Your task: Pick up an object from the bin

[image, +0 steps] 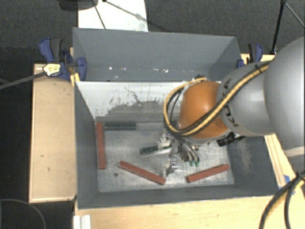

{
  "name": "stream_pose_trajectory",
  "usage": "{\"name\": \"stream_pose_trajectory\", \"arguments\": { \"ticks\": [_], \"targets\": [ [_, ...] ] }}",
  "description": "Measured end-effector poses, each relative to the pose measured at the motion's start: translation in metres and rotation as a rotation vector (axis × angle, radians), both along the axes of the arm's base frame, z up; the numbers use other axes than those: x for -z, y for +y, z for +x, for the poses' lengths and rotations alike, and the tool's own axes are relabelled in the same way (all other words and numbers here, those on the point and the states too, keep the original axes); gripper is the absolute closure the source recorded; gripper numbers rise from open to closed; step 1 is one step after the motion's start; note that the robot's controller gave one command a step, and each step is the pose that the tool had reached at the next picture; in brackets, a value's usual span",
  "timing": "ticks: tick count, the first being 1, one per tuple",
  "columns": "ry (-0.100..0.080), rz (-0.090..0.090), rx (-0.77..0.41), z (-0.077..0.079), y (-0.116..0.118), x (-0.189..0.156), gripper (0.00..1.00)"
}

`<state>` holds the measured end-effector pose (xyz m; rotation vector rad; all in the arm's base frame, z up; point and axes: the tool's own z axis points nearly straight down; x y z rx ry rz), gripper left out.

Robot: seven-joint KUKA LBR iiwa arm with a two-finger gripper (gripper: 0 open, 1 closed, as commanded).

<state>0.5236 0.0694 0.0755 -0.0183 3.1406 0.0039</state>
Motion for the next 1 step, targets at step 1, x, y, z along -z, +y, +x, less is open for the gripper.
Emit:
{"name": "stream_pose_trajectory", "arguments": {
  "ticks": [1],
  "targets": [
    [-0.003,0.000,0.001,0.0008,0.0001,-0.0002,0.00]
  ]
}}
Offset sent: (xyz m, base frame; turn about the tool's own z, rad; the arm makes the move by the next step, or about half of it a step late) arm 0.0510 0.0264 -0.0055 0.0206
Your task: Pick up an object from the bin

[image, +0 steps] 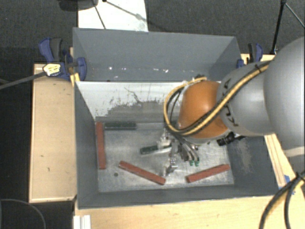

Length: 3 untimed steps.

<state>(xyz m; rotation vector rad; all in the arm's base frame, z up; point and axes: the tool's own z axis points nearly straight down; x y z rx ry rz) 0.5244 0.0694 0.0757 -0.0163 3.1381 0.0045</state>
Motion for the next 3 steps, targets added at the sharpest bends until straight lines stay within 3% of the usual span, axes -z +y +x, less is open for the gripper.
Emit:
{"name": "stream_pose_trajectory", "arguments": {
  "ticks": [1,2,3],
  "targets": [
    [-0.026,0.001,0.022,0.0593,0.0258,-0.0047,1.00],
    [-0.003,0.001,0.021,0.0532,0.0278,-0.0005,0.00],
    [-0.003,0.001,0.021,0.0532,0.0278,-0.0005,0.00]
  ]
}}
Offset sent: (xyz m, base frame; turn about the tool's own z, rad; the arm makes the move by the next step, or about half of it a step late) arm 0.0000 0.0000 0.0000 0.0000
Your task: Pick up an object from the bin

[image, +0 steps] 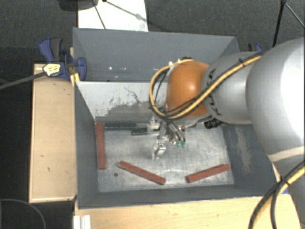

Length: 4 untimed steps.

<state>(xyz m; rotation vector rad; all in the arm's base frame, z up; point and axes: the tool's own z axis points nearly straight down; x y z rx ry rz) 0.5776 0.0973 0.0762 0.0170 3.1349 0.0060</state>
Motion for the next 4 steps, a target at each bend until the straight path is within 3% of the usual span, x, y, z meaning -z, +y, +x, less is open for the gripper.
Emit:
{"name": "stream_pose_trajectory", "arguments": {
  "ticks": [1,2,3,4],
  "targets": [
    [0.006,-0.007,-0.045,0.007,0.024,-0.006,0.00],
    [-0.011,0.001,-0.031,0.017,0.042,-0.005,1.00],
    [-0.010,0.001,-0.031,0.017,0.042,-0.005,1.00],
    [0.004,-0.003,-0.041,0.014,0.046,-0.028,1.00]
  ]
}}
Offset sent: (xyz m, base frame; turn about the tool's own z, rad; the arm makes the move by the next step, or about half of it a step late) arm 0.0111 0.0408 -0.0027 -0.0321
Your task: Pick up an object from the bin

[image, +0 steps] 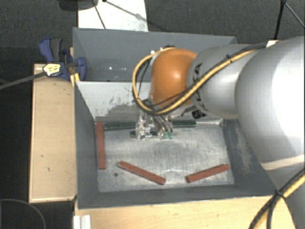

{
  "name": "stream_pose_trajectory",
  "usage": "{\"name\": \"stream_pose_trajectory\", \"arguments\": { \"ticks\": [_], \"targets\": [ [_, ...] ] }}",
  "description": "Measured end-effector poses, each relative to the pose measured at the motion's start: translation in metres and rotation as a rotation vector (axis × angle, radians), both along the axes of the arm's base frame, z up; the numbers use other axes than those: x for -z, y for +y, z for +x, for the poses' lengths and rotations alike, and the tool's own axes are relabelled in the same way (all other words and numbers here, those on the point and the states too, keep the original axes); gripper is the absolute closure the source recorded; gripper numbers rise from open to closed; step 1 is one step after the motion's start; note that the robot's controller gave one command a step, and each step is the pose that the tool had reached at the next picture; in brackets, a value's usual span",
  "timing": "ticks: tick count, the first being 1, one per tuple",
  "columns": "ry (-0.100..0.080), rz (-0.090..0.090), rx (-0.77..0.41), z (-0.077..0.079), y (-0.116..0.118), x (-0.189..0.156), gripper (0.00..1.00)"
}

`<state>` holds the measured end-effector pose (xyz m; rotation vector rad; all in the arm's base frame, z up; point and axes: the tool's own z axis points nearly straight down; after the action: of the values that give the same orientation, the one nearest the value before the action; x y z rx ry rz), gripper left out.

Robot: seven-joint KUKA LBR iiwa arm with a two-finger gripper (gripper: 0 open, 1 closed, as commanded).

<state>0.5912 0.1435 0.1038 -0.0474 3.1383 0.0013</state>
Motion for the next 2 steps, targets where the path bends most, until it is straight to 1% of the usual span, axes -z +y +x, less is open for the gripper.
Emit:
{"name": "stream_pose_trajectory", "arguments": {
  "ticks": [1,2],
  "targets": [
    [0.000,0.000,-0.049,-0.0030,-0.0004,-0.0189,0.00],
    [0.001,-0.001,-0.072,-0.0047,-0.0016,-0.0119,0.00]
  ]
}}
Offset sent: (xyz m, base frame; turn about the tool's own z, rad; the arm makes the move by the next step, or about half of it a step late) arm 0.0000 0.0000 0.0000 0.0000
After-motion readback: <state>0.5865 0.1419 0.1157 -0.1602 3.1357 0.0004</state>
